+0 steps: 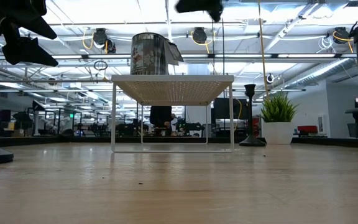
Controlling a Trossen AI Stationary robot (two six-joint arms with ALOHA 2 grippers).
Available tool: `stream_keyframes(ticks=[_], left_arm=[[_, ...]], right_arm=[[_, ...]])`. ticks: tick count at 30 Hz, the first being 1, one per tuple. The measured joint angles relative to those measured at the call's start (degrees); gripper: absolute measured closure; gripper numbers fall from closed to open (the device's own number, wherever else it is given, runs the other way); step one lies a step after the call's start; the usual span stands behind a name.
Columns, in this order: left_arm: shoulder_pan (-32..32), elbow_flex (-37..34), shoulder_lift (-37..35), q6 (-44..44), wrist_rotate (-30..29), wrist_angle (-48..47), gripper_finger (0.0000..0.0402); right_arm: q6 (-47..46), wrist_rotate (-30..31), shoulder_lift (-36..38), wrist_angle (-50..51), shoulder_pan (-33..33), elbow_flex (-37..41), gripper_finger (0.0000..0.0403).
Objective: Pick & Place candle stick holders
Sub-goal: Put the top black candle holder on the shelf
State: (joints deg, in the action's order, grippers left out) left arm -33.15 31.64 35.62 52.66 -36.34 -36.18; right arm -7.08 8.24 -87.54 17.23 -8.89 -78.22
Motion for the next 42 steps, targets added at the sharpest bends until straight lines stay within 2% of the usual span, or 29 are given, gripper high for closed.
stream_keyframes(ticks=[4,9,14,20,25,31,37,42], left_arm=[[0.0,-0.01,0.0,0.0,-0.02,0.0,0.005],[0.02,0.0,0.02,0.0,-0.02,0.0,0.005],[0.01,0.0,0.02,0.8,-0.02,0.0,0.005],[0.01,0.0,0.0,3.79,-0.07,0.83,0.005],[0.02,0.0,0.02,4.44,-0.03,3.37,0.005],[0.0,0.0,0.02,4.44,0.0,6.14,0.005],[0.01,0.0,0.02,4.89,0.2,7.16,0.005],[0.02,0.0,0.0,4.94,0.22,8.53,0.005]], right_arm=[[-3.4,7.82,6.77,10.73,-0.04,0.05,0.0403],[-7.88,16.06,13.5,20.25,3.15,0.01,0.0403],[-10.23,17.04,17.47,26.05,9.45,0.01,0.0403],[-10.26,17.0,18.11,32.83,18.84,0.01,0.0402],[-9.51,14.27,17.45,34.52,26.76,0.02,0.0381],[-9.38,8.09,16.87,34.55,35.46,0.06,0.033],[-10.15,2.51,16.22,34.69,42.0,0.05,0.0275],[-10.5,-2.72,14.45,35.24,46.0,0.03,0.0247]])
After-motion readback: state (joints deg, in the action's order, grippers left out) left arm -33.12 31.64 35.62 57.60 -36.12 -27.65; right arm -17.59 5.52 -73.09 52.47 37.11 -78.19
